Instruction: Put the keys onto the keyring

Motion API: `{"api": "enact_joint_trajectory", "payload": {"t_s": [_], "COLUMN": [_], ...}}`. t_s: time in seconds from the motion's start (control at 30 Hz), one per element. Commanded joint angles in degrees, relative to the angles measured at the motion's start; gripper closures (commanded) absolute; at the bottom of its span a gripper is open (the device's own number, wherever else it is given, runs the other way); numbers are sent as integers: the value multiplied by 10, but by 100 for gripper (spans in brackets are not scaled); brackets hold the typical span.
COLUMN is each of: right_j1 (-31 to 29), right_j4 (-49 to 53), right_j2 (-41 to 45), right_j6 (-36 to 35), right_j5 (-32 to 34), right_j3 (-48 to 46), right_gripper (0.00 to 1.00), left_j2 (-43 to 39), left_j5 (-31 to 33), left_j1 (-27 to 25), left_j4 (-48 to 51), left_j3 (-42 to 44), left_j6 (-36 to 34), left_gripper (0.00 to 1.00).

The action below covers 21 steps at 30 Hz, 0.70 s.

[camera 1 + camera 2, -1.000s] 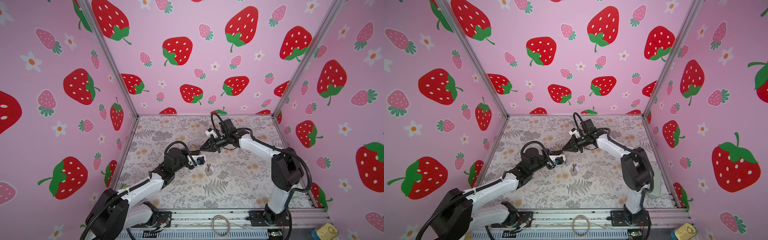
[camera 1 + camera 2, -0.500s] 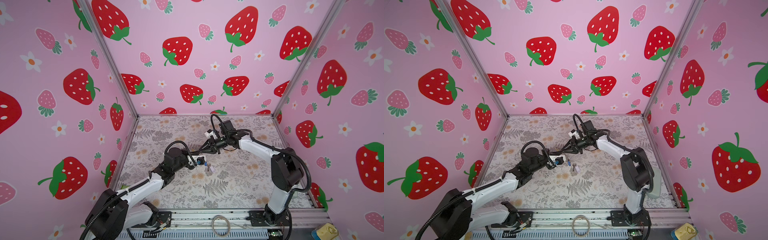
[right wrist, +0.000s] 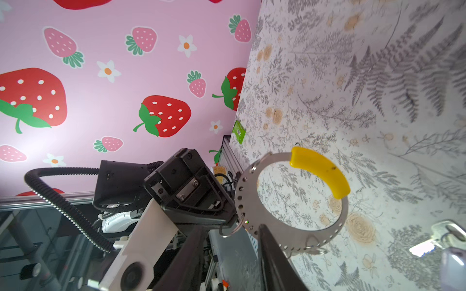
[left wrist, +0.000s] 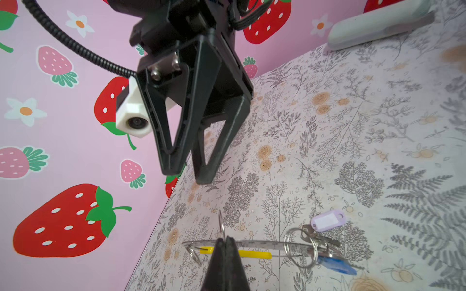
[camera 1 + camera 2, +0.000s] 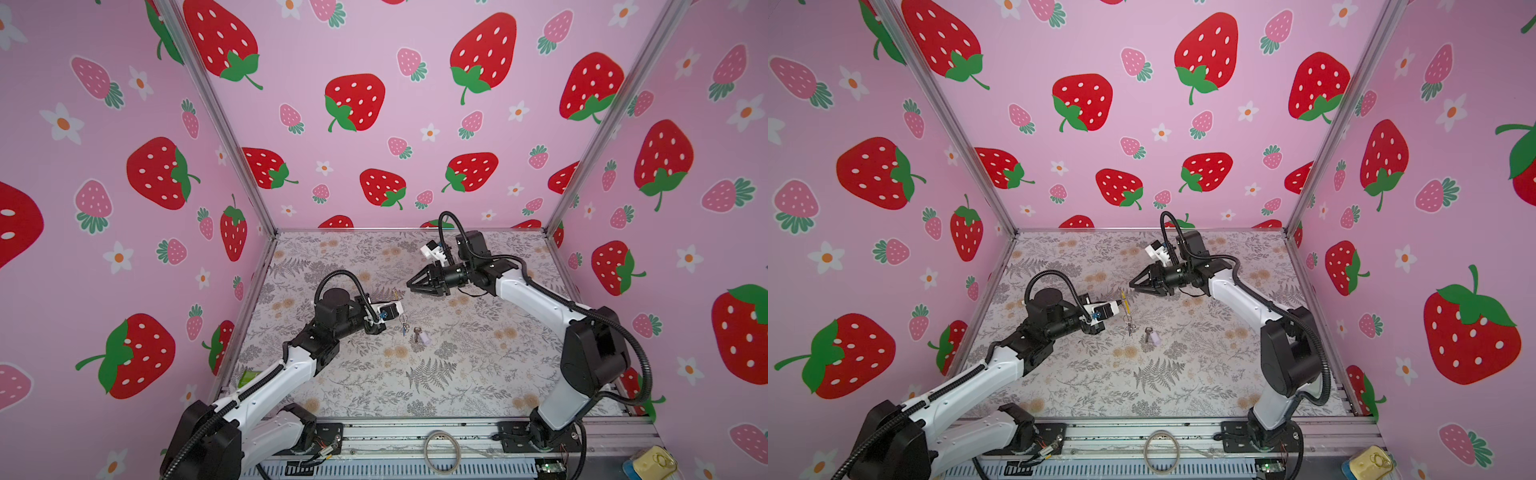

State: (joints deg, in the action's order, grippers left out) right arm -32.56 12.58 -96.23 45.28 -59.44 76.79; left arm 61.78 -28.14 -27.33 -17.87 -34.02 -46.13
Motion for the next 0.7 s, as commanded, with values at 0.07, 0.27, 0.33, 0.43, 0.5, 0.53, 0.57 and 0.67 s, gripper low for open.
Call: {"api": "enact_joint_trajectory", "payload": {"t_s": [0.07, 0.27, 0.33, 0.43, 0.5, 0.53, 0.57, 0.67], "right_j1": [28, 28, 23, 5, -10, -22, -35, -65], "right_j4": [2, -92, -147, -139, -96, -68, -47, -28], "right_j2": [66, 188, 231, 263, 261, 256, 251, 237], "right_j6": [-200, -443, -511, -623, -687, -727, -762, -819], "right_j5": [81, 132, 113, 107, 121, 129, 138, 151], "right_j3": [-13, -128, -179, -198, -183, -174, -166, -154], "right_gripper": [63, 73, 78, 79, 79, 79, 78, 77], "left_j2": [-11, -13, -12, -14, -16, -16, -16, -16], "left_j5": [-72, -92, -99, -102, -102, -101, -102, -108], "left_j1": [10, 12, 12, 12, 12, 11, 11, 10], "left_j4": [28, 32, 33, 29, 36, 39, 41, 56], "left_j3": [-43, -55, -59, -61, -63, -66, -66, -78], "left_j6": [45, 71, 79, 88, 82, 80, 81, 71], "left_gripper": [100, 100, 100, 100, 100, 100, 100, 100]}}
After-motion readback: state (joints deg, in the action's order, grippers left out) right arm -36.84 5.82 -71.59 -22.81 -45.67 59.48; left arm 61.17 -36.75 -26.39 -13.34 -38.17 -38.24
